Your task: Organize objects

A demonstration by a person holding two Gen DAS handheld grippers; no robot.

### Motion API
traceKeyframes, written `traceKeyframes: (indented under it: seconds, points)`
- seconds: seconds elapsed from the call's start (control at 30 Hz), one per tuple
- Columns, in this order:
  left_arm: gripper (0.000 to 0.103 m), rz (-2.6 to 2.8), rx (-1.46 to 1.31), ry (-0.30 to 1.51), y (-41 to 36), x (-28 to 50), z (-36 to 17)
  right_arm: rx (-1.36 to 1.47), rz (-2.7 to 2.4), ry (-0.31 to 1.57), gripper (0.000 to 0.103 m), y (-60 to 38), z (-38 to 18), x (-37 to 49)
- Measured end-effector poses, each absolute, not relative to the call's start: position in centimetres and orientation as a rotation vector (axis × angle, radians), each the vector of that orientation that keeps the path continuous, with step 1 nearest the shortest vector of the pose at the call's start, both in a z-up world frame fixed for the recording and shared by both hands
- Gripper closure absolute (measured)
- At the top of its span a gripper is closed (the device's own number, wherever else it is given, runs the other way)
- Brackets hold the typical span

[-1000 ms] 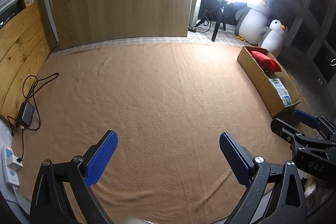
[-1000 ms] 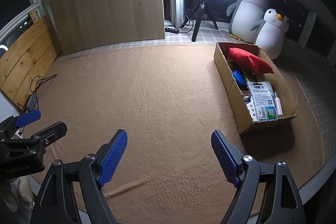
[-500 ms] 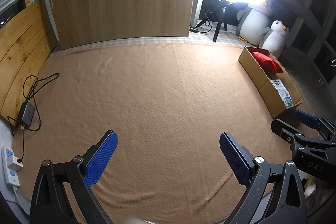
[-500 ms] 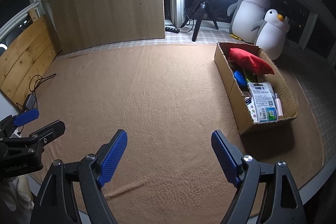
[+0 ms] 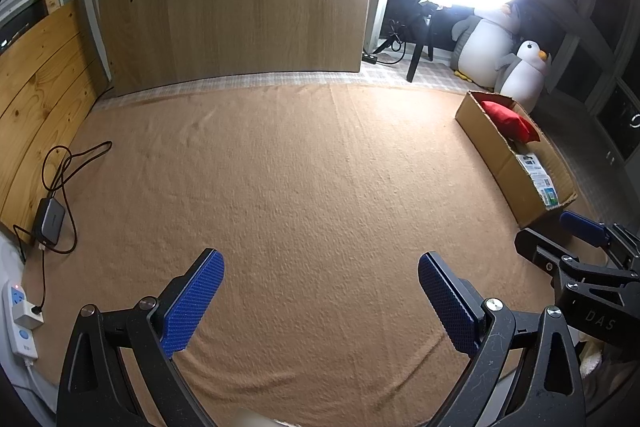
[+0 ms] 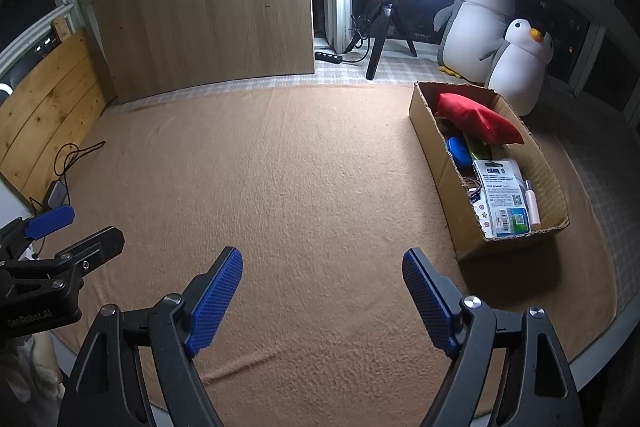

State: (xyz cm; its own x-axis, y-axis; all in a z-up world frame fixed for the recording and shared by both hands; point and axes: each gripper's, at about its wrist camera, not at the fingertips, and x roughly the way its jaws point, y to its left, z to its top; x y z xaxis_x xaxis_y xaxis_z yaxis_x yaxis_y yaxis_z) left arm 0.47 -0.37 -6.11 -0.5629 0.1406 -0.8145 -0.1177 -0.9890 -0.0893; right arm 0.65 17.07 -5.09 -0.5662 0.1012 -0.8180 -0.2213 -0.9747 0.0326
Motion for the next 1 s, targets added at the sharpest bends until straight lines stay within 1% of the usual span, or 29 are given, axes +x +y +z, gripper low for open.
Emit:
traceKeyframes:
  seconds: [1.0]
  points:
    - [0.002, 2.644, -1.389, -0.037, 0.40, -0.22, -6.79, -1.394, 2.590, 0.211, 0.024, 17.20, -5.97, -0.14]
